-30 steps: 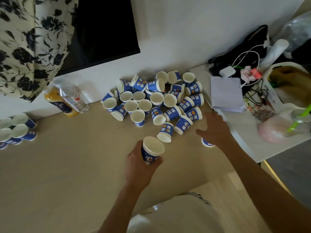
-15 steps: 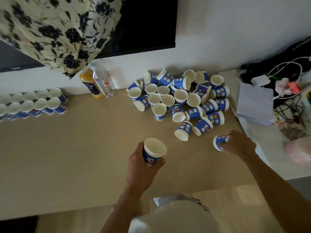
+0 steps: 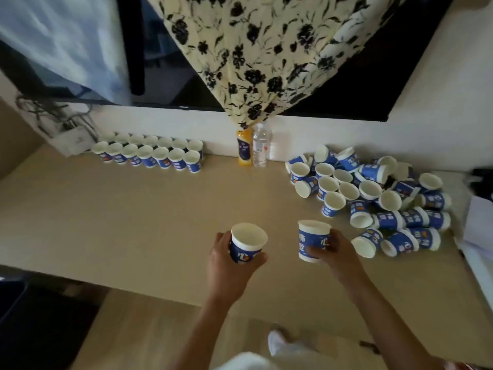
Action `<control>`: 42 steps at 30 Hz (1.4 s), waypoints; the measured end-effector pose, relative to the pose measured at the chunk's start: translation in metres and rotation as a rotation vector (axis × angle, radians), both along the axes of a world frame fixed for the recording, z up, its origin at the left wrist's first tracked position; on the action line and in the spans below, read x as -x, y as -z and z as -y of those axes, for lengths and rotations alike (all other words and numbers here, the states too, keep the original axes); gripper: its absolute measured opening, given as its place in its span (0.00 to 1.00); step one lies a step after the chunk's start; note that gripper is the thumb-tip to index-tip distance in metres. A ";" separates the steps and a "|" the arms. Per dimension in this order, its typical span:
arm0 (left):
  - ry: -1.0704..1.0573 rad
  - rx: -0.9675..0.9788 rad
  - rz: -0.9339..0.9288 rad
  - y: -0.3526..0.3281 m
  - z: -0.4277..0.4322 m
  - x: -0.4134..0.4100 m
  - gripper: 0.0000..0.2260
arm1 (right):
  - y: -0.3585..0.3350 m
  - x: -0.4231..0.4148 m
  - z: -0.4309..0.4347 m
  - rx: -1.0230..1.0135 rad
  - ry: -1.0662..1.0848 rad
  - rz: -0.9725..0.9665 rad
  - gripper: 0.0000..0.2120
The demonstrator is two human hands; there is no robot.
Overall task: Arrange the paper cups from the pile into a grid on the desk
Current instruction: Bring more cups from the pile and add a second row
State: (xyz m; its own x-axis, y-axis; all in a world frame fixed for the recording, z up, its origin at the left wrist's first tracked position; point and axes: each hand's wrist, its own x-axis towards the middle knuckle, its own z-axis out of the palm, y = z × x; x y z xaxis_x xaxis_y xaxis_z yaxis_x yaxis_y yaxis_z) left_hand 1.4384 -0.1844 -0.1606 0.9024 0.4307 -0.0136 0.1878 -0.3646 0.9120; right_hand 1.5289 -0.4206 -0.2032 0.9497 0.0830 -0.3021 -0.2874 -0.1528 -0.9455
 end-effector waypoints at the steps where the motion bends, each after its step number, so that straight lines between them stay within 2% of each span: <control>1: -0.030 0.006 0.004 -0.002 -0.019 0.010 0.24 | -0.005 0.007 -0.026 -0.011 -0.020 0.018 0.38; 3: -0.102 0.022 0.018 -0.006 -0.061 0.033 0.26 | -0.015 0.022 -0.079 -0.045 -0.060 0.048 0.35; 6: -0.211 0.015 0.050 -0.006 -0.127 0.072 0.30 | -0.027 0.048 -0.158 -0.085 -0.129 0.090 0.36; 16: -0.342 0.026 0.078 -0.005 -0.231 0.125 0.26 | -0.018 0.093 -0.284 -0.112 -0.150 0.059 0.38; 27: -0.412 -0.059 -0.019 0.025 -0.357 0.083 0.27 | 0.034 0.034 -0.405 -0.136 -0.168 -0.018 0.38; 34: -0.468 -0.073 -0.054 0.027 -0.440 0.040 0.29 | 0.023 0.000 -0.503 -0.222 -0.174 -0.052 0.38; 36: -0.470 -0.072 -0.046 0.026 -0.461 0.023 0.29 | 0.023 -0.009 -0.525 -0.216 -0.178 -0.052 0.36; 39: -0.460 -0.044 -0.055 0.030 -0.497 -0.002 0.28 | 0.032 -0.022 -0.557 -0.181 -0.186 -0.059 0.28; 42: -0.433 -0.003 -0.053 0.038 -0.539 -0.031 0.27 | 0.040 -0.034 -0.593 -0.145 -0.161 -0.065 0.28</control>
